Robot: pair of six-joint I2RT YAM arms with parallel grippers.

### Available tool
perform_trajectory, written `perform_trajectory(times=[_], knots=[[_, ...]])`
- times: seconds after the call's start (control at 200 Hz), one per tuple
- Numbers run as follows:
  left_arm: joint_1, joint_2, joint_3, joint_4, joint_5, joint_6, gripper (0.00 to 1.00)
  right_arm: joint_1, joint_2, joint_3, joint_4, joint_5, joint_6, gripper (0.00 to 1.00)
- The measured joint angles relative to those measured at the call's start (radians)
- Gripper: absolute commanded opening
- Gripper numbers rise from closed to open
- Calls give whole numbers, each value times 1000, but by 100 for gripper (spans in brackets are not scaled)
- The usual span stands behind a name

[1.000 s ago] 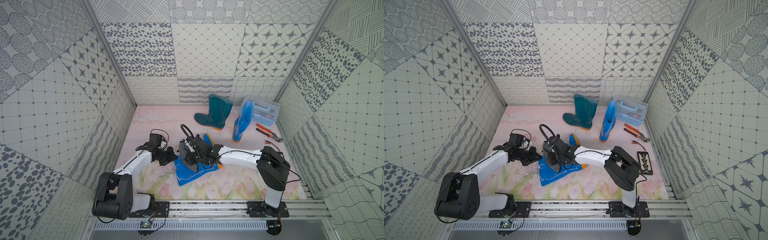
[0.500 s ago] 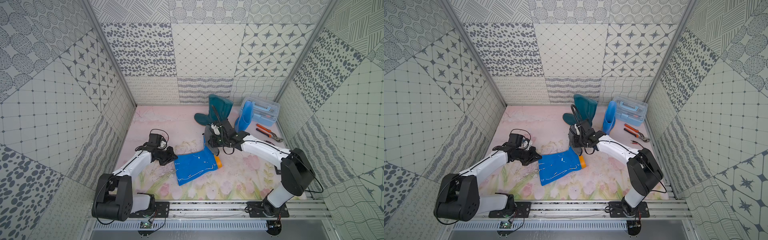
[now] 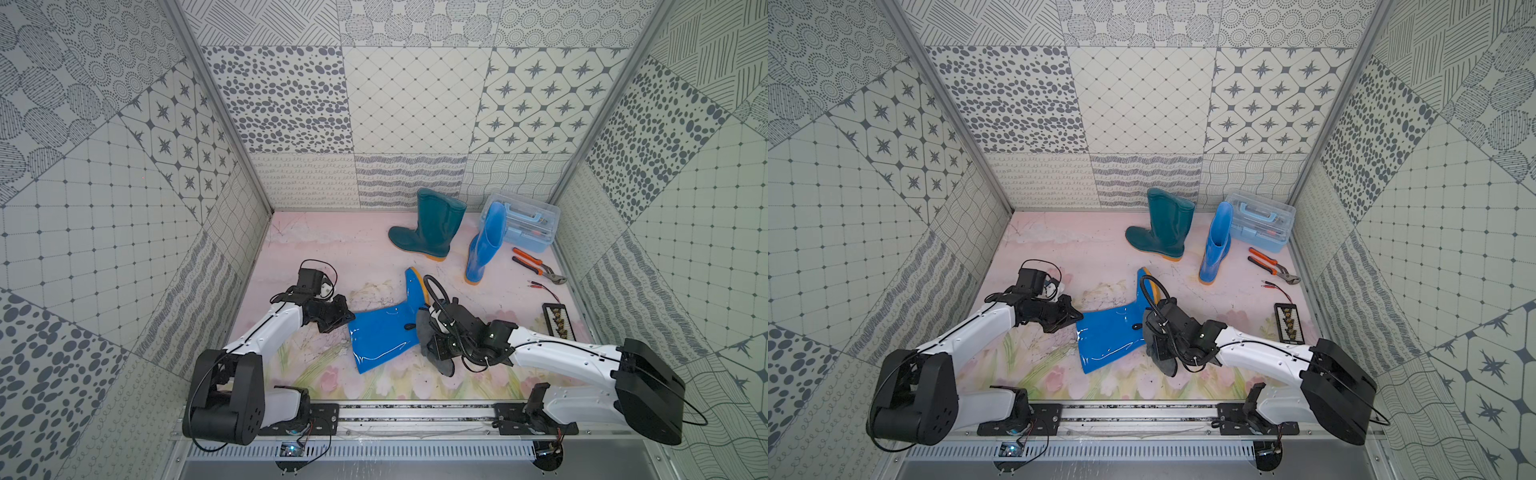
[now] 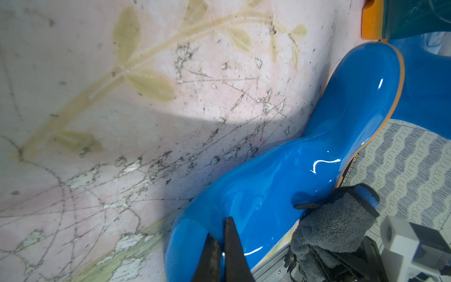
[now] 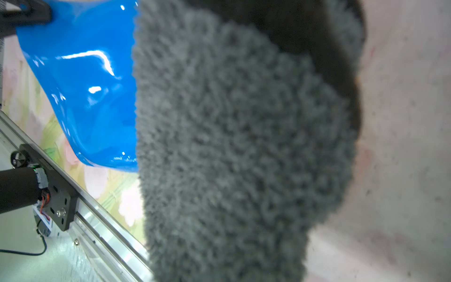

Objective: Wipe the rubber boots with a cloth
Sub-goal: Wipe the dirt off the rubber boot.

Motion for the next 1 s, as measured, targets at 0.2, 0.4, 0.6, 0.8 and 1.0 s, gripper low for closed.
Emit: perform_trajectory(times=[0.2,0.4,0.6,0.8,1.0], knots=[[0,1,4,0,0,0,0,103,171,68,36,43,63,0],[1,-33,8,1,-24,0,0,222,481,339,85,22,61,0],[1,-66,-7,0,-42,0,0,316,619,572,90,-44,-5,0],[1,-60,-13,-13,-40,0,0,278,571,515,150,-96,-30,0],[1,-50,10,-35,-39,3,0,36,428,341,94,-100,-31,0]])
